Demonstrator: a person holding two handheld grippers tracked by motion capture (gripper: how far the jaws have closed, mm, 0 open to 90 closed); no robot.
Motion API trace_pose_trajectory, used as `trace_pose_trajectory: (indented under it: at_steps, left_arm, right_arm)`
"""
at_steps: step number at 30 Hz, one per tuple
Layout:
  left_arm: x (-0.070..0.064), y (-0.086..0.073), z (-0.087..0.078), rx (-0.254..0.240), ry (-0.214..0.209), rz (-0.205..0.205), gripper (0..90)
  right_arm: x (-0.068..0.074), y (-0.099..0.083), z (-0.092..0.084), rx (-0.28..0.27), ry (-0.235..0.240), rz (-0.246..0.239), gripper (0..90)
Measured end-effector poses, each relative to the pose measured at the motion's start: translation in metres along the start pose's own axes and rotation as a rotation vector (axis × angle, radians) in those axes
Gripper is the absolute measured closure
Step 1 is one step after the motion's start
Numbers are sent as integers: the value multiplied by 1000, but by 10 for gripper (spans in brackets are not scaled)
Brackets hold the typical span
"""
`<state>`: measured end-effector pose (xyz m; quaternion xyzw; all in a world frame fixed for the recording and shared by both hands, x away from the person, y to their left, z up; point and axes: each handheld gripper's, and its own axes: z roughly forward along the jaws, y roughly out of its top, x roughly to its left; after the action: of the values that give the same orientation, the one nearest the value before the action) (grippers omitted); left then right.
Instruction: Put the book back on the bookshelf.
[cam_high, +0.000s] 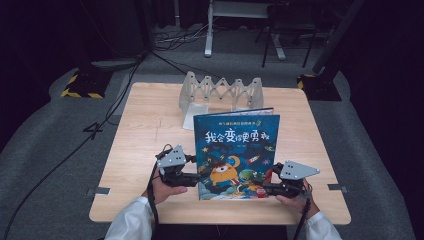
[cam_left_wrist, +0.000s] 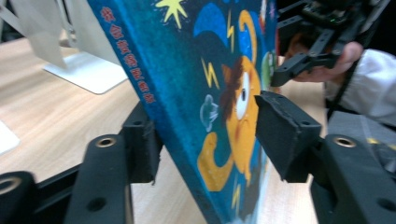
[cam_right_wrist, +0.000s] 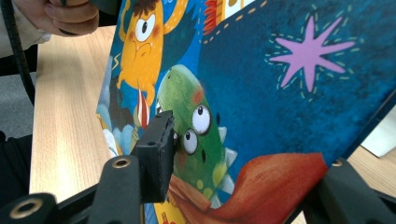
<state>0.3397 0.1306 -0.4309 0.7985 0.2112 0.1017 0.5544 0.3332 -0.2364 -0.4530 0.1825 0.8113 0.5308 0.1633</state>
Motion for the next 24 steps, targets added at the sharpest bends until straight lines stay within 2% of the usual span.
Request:
trace_pose_trajectory:
  at_steps: [2, 4, 7, 9, 10, 12, 15, 18, 21, 22, 23, 24]
  left_arm:
    - [-2, -1, 0, -6, -4, 6, 526]
    - [-4, -1, 1, -5, -10, 6, 527]
    - [-8, -2, 6, -1, -20, 14, 530]
    - [-11, -3, 10, 8, -44, 12, 534]
    - [-15, -4, 14, 23, -55, 26, 558]
    - [-20, -4, 19, 39, -47, 46, 567]
    - [-22, -5, 24, 32, -73, 40, 590]
    - [-25, -5, 25, 11, -89, 59, 614]
    - [-26, -4, 23, -12, -80, 59, 647]
    - [-26, -3, 23, -14, -70, 74, 645]
    - [-26, -3, 23, -14, -70, 74, 649]
    - [-27, -3, 23, -17, -73, 72, 659]
  right_arm:
    - [1, -3, -3, -12, -12, 1, 500]
    - [1, -5, -6, -14, -37, 3, 509]
    - [2, -7, -10, -22, -42, 8, 510]
    - [4, -8, -11, -25, -50, 5, 510]
    - [5, -9, -11, -26, -51, 2, 510]
    - [6, -10, -13, -29, -51, -11, 509]
    - [7, -10, -14, -31, -47, -12, 508]
    - [8, -11, -16, -30, -51, -17, 503]
    - [8, -13, -19, -30, -69, -21, 493]
    - [9, -14, -22, -14, -89, -30, 483]
    - [9, -14, -22, -14, -89, -30, 483]
    - [10, -16, -25, 9, -125, -45, 472]
